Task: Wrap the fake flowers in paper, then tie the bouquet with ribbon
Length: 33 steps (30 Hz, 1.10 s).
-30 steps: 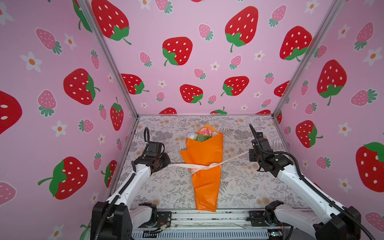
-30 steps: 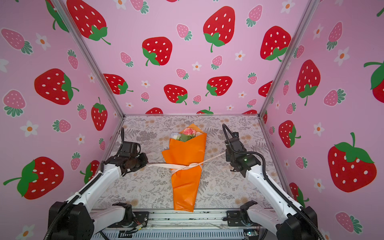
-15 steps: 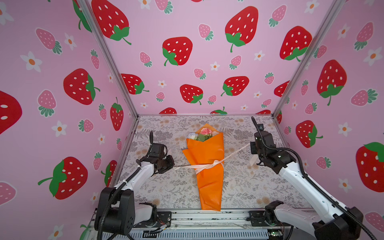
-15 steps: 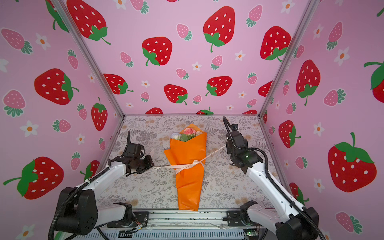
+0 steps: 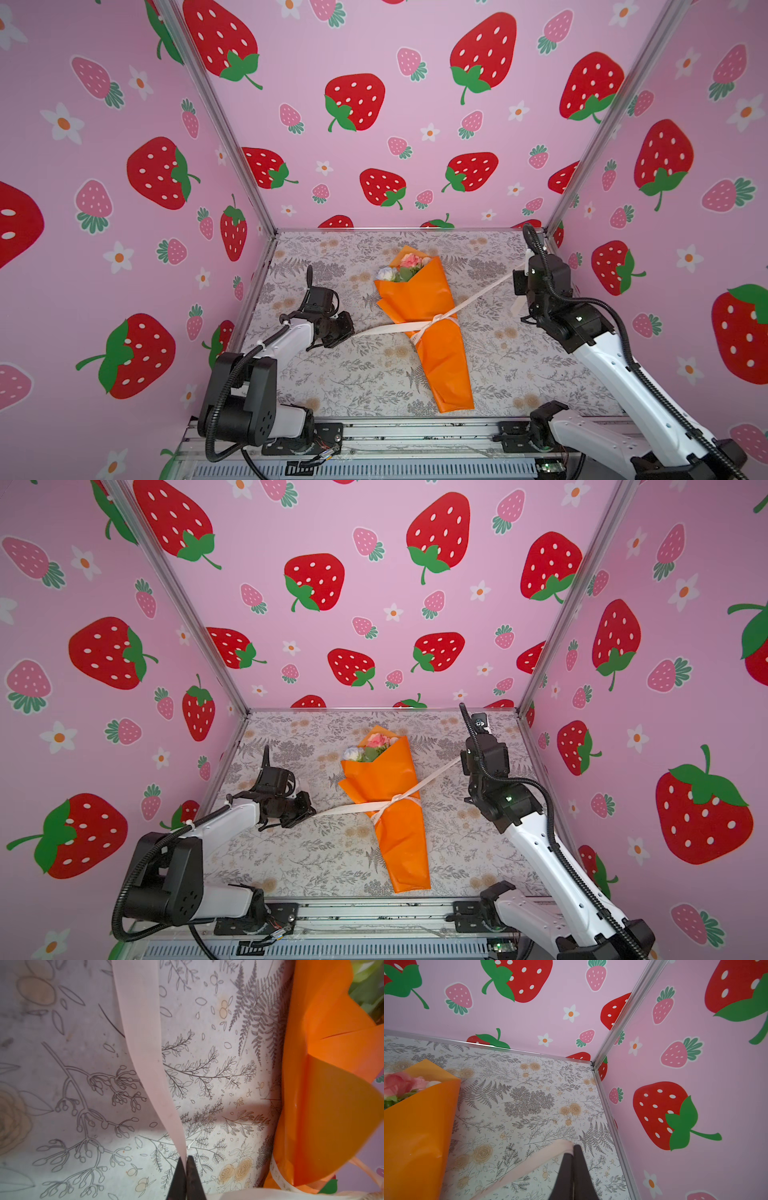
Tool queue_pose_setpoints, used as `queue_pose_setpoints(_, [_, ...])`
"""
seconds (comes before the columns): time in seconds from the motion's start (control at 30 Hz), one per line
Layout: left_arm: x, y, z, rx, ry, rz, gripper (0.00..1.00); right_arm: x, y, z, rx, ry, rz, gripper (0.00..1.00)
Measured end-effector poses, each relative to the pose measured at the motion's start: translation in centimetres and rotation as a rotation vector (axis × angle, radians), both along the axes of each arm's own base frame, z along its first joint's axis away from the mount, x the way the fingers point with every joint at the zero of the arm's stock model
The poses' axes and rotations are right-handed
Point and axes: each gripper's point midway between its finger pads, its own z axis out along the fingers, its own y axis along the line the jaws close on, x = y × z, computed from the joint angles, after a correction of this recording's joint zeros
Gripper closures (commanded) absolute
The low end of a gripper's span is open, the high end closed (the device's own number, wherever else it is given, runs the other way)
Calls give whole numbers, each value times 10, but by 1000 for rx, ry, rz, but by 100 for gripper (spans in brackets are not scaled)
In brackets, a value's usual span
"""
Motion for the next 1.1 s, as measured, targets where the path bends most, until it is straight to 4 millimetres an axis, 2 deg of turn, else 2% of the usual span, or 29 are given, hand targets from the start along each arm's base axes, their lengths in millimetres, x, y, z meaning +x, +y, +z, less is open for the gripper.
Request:
queue_pose_setpoints(0.17, [-4, 16, -6, 76, 37, 44, 100, 1, -12, 12, -51, -41, -62, 100])
queue_pose_setpoints(0.33, [-11, 52, -5, 190, 75, 150, 100, 7, -36, 9, -38, -41, -154, 100])
queue_pose_setpoints(0.63, [-27, 115, -5, 254, 168, 348, 100, 28, -108, -41, 102, 61, -331, 100])
queue_pose_setpoints(0.8, [-27, 140, 4, 265, 189, 434, 100, 32, -136, -61, 180, 97, -381, 100])
queue_pose_setpoints(0.93, [-29, 159, 7, 266, 217, 504, 100, 33, -155, -76, 239, 126, -414, 100])
queue_pose_setpoints(1.1, [-40, 173, 1, 327, 287, 540, 100, 39, -164, -94, 256, 170, -429, 100])
